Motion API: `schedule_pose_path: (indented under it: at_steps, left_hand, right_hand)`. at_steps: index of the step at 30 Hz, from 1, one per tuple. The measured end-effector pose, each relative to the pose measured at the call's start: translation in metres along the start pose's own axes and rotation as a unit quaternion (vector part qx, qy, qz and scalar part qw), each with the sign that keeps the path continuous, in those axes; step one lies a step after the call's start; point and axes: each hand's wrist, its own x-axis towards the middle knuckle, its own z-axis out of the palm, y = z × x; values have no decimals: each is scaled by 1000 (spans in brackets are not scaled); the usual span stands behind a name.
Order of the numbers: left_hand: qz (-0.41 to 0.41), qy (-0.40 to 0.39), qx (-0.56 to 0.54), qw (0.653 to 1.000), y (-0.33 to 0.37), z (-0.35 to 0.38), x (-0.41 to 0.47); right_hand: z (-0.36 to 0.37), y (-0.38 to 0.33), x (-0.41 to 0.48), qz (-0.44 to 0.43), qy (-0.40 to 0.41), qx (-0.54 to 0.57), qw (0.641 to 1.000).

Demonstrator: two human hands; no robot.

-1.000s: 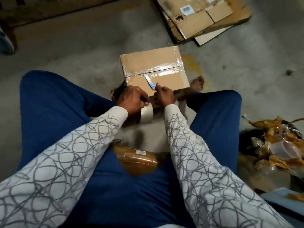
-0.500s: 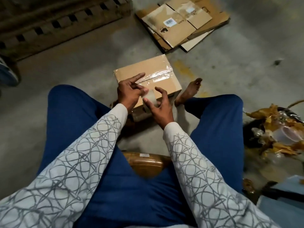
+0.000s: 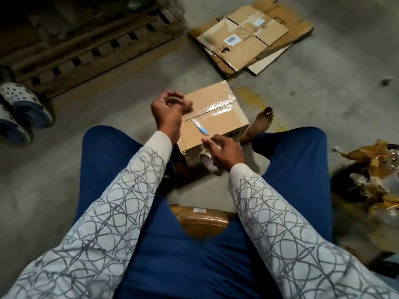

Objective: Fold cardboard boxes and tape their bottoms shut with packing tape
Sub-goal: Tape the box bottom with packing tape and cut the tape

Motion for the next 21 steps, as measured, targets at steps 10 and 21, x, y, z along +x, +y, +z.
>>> schedule_pose_path:
  at_steps: [10,21]
  left_hand:
    - [-39,-73,72,994,12,78,109]
    - [-41,-81,269,959,-95,190,233]
  right_hand:
    - [-100,12,66,15,35,9,999]
    - [-102,51,202,129,23,-16,991]
